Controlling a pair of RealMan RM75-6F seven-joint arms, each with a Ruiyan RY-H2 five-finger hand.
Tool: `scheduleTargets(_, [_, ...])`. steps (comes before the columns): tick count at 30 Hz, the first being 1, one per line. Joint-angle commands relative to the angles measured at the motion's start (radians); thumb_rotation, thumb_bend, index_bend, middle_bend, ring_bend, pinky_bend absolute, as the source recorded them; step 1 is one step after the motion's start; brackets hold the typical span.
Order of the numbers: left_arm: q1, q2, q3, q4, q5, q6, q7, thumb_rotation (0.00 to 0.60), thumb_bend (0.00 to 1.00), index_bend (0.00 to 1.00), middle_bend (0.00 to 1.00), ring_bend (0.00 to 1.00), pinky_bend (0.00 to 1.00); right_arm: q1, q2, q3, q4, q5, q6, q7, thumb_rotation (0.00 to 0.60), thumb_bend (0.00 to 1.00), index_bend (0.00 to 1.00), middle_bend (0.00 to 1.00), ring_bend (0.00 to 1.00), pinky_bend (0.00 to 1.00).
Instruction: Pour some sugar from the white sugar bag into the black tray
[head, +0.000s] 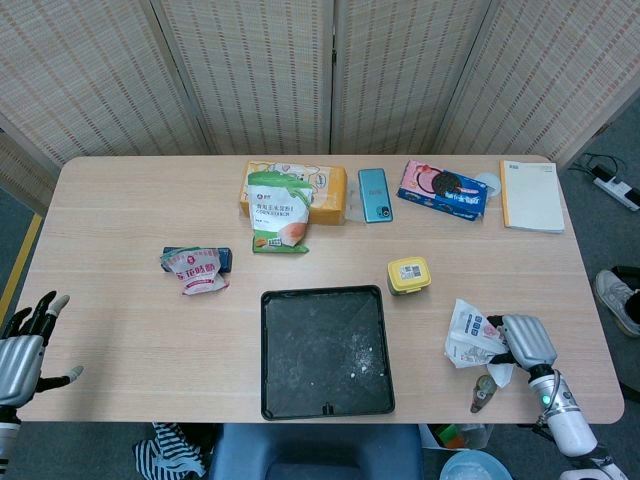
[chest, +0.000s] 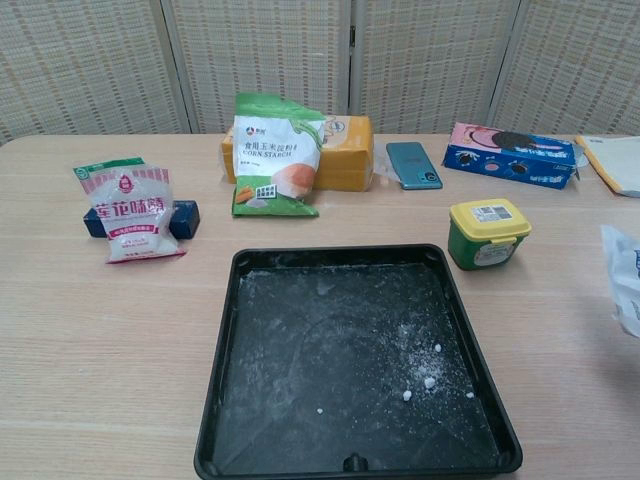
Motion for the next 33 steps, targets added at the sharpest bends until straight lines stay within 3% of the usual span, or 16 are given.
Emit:
scheduleTargets(1, [-0.002,-0.002,0.0,0.0,-0.002,-0.003,0.004,0.6,0.17,0.0,0.0,0.26,0.13,0.006,-0.032,0.002,0.054,-0.006,-0.033,0.021,0.6,0.38,0.85,0.77,1.0,1.0])
scheduleTargets(7, [-0.004,-0.004,0.001,0.001,-0.006,-0.008,0.008,0.6,0.17,0.0,0.0,0.26,0.13,0.025,-0.067,0.014,0.102,-0.013,-0.057,0.007,0.6,0.38,0.85,0.77,1.0,1.0])
scheduleTargets(10, [-0.004,-0.002,0.0,0.002,-0.006,-0.008,0.001,0.6,0.17,0.0,0.0,0.26,0.13,0.032,-0.064,0.011,0.101,-0.016,-0.074,-0.001,0.6,0.38,0.81,0.71,0.99,1.0])
scheduleTargets(15, [-0.005,-0.001,0.001,0.002,-0.004,-0.009,-0.003,0.6,0.17,0.0,0.0,0.26,0.13,0.039,-0.036,0.0,0.085,-0.029,-0.093,-0.032,0.6,0.38,0.54,0.5,0.88,1.0])
scheduleTargets(18, [-0.005,-0.001,0.002,0.001,-0.002,-0.008,-0.004,0.6,0.17,0.0,0.0,0.26,0.13,0.039,-0.024,-0.001,0.071,-0.028,-0.095,-0.064,0.6,0.38,0.32,0.35,0.83,1.0])
scheduleTargets(21, [-0.005,-0.001,0.002,0.002,-0.003,-0.009,-0.004,0.6,0.17,0.0,0.0,0.26,0.13,0.041,-0.011,-0.002,0.054,-0.025,-0.102,-0.087,0.6,0.38,0.19,0.23,0.78,1.0])
scheduleTargets(28, [-0.005,0.0,0.002,0.002,-0.003,-0.007,-0.008,0.6,0.17,0.0,0.0,0.26,0.13,0.049,0.058,-0.021,-0.026,-0.021,-0.136,-0.172,0.6,0.38,0.04,0.05,0.72,1.0])
scheduleTargets(33, [-0.005,-0.002,0.003,0.002,-0.001,-0.006,-0.005,0.6,0.17,0.0,0.0,0.26,0.13,0.029,0.128,-0.025,-0.118,-0.028,-0.087,-0.226,0.6,0.38,0.0,0.02,0.7,1.0])
